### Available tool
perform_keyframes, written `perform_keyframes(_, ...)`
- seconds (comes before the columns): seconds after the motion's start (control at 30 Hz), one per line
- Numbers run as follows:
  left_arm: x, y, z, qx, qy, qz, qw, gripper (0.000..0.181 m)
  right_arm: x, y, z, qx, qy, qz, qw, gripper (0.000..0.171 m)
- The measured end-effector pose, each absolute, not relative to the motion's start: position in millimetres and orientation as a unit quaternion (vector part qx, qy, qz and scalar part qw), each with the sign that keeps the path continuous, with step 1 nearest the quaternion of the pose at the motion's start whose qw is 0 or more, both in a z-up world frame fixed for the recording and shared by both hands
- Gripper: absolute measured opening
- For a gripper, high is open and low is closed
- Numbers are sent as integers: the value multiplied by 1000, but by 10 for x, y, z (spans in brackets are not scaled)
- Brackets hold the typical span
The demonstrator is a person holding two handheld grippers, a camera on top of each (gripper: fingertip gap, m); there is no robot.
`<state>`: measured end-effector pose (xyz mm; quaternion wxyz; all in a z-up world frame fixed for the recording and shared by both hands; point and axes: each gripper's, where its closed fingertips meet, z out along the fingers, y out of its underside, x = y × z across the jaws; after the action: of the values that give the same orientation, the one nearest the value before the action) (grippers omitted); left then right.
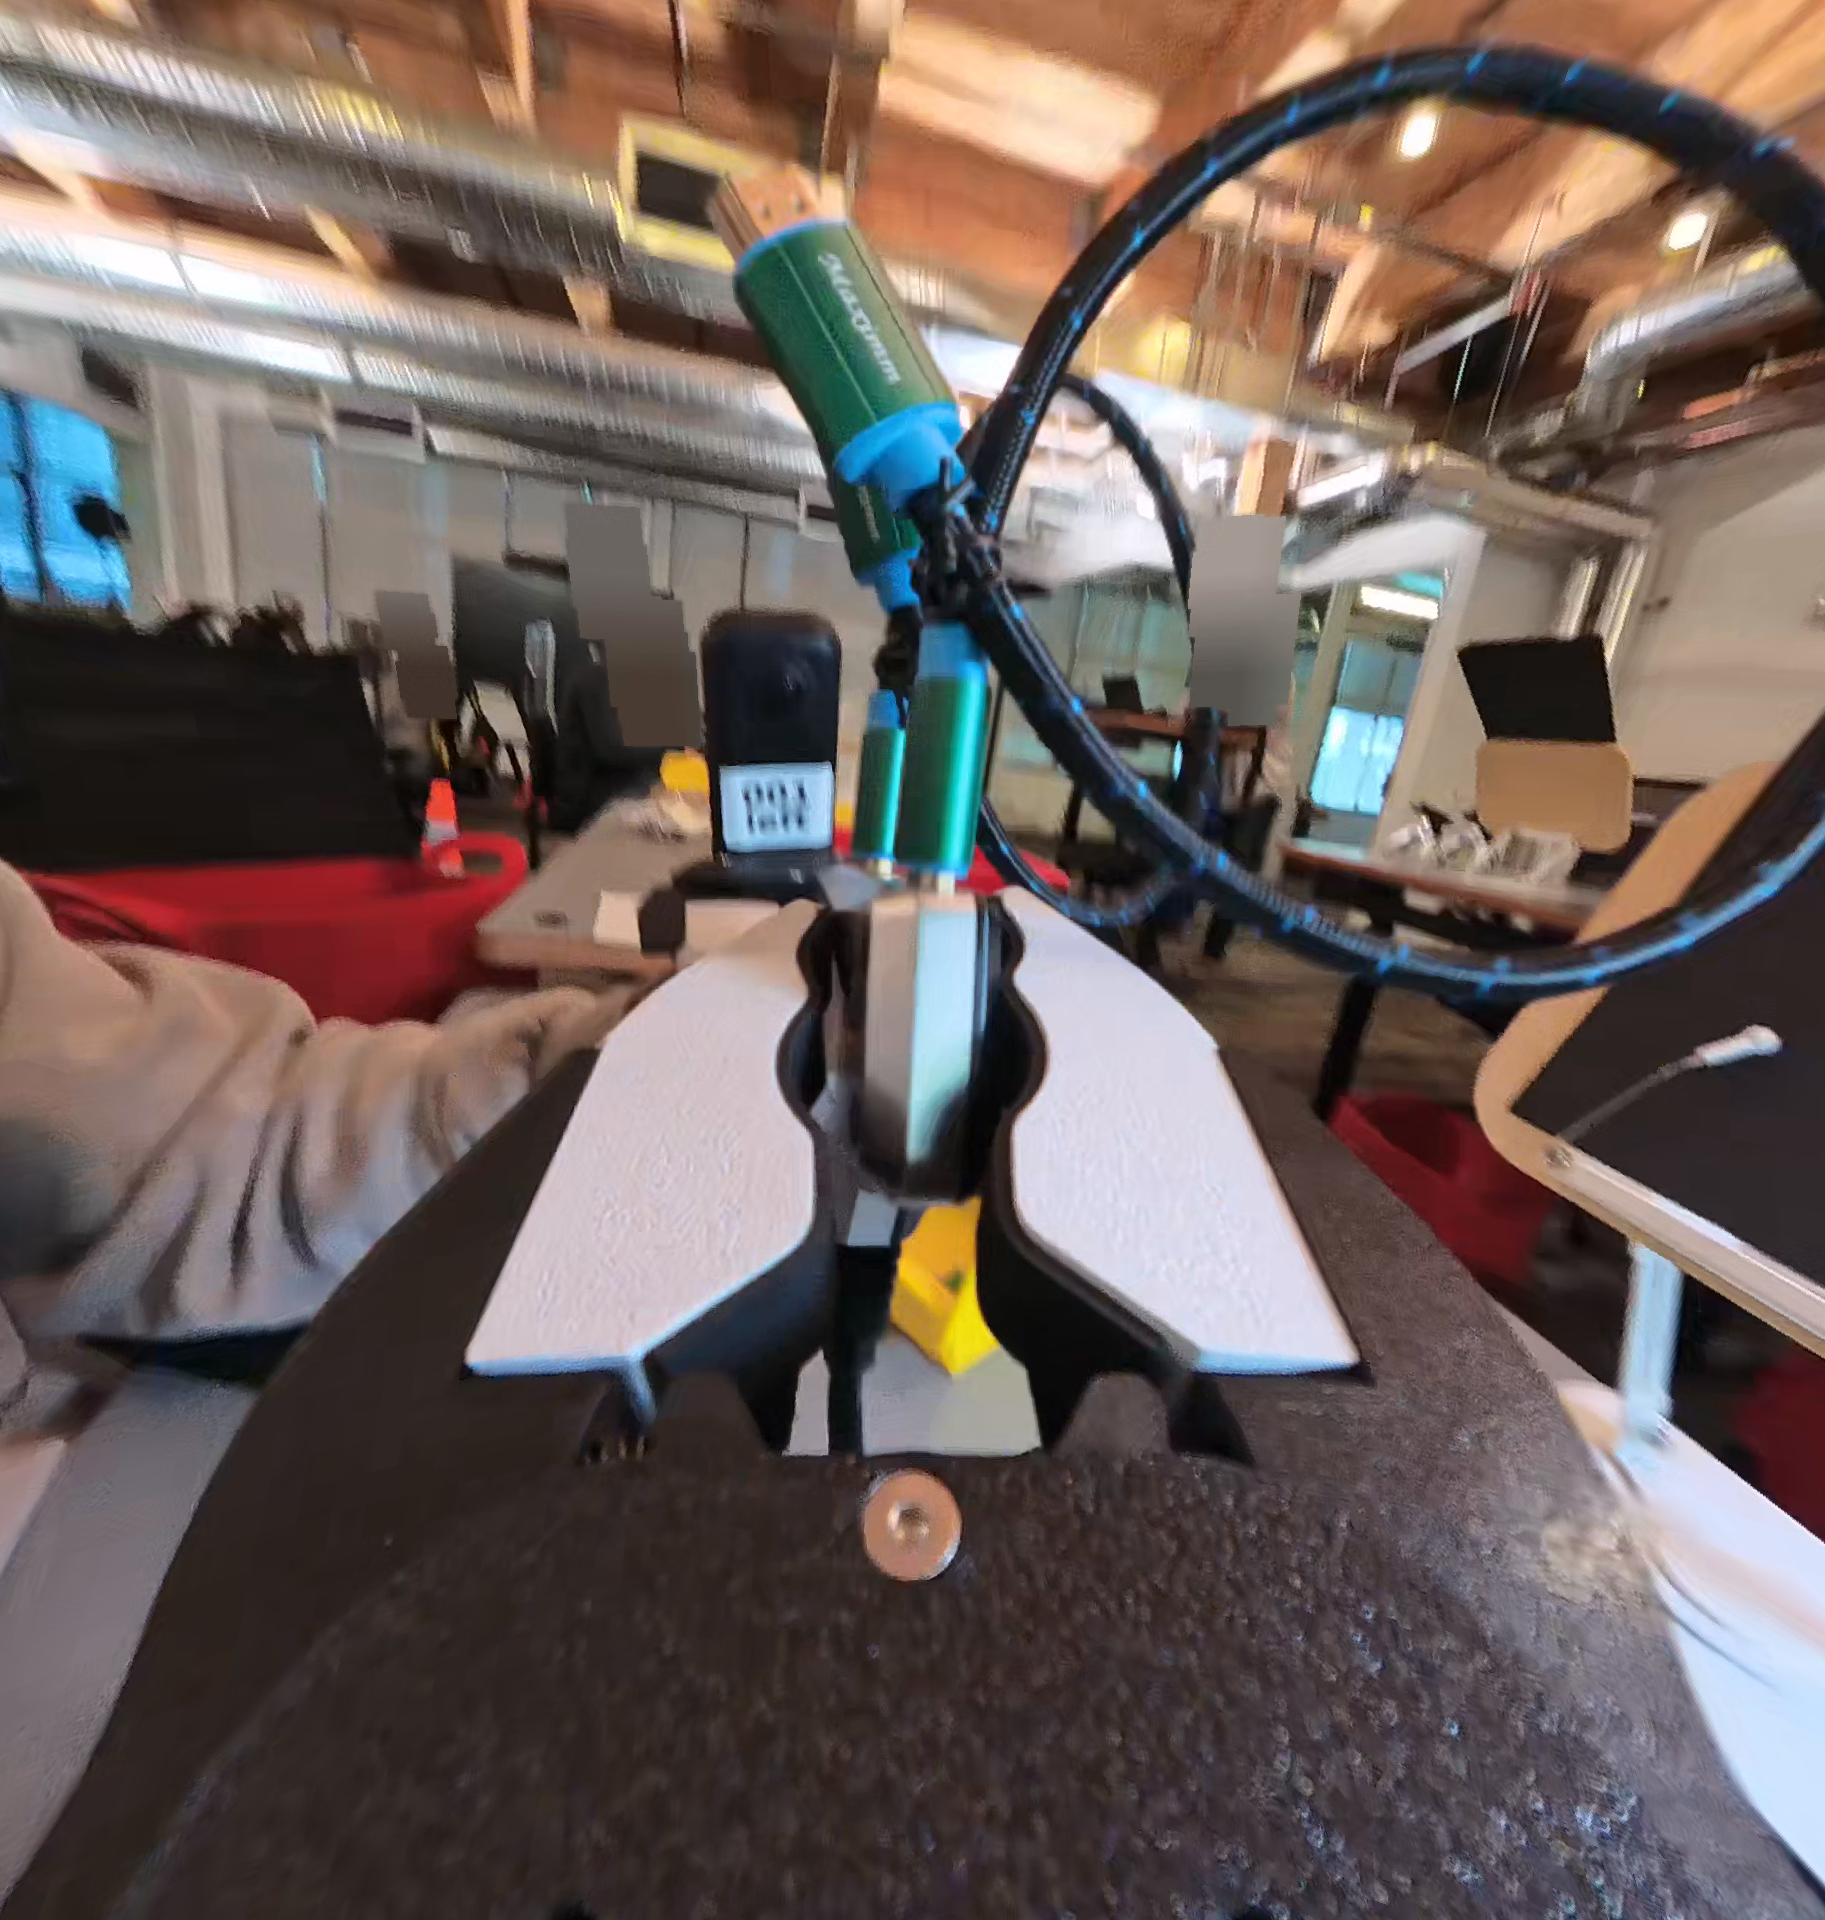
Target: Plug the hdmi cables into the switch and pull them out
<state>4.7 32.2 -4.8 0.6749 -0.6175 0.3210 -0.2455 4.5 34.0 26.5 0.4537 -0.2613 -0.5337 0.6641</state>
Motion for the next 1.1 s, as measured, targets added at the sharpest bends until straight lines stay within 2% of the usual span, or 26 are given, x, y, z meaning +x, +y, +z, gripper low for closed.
perform_keyframes(0.1,-99,253,-135,-647,343,-210,648,21,3,415,112,-284,-596,578,481,30)
perform_keyframes(0.27,-143,230,-122,-643,348,-199,652,21,12,483,-216,-300,-698,428,489,29)
perform_keyframes(0.43,-189,229,-41,-644,330,-187,664,25,62,402,-65,-265,-707,386,530,23)
perform_keyframes(0.57,-277,142,254,-615,300,-165,710,27,175,438,289,-233,-722,317,568,22)
perform_keyframes(0.67,-423,70,414,-605,273,-148,733,28,265,638,768,-228,-725,262,594,22)
perform_keyframes(0.8,-563,76,389,-622,267,-101,729,30,357,1130,1315,-237,-707,145,651,22)
perform_keyframes(0.9,-557,106,345,-628,271,-88,724,31,436,1600,1479,-259,-678,74,683,22)
perform_keyframes(1.0,-542,147,274,-638,280,-69,714,33,521,2085,1267,-298,-665,25,685,22)
perform_keyframes(1.1,-571,184,227,-645,282,-54,709,33,584,2616,702,-339,-663,-40,666,22)
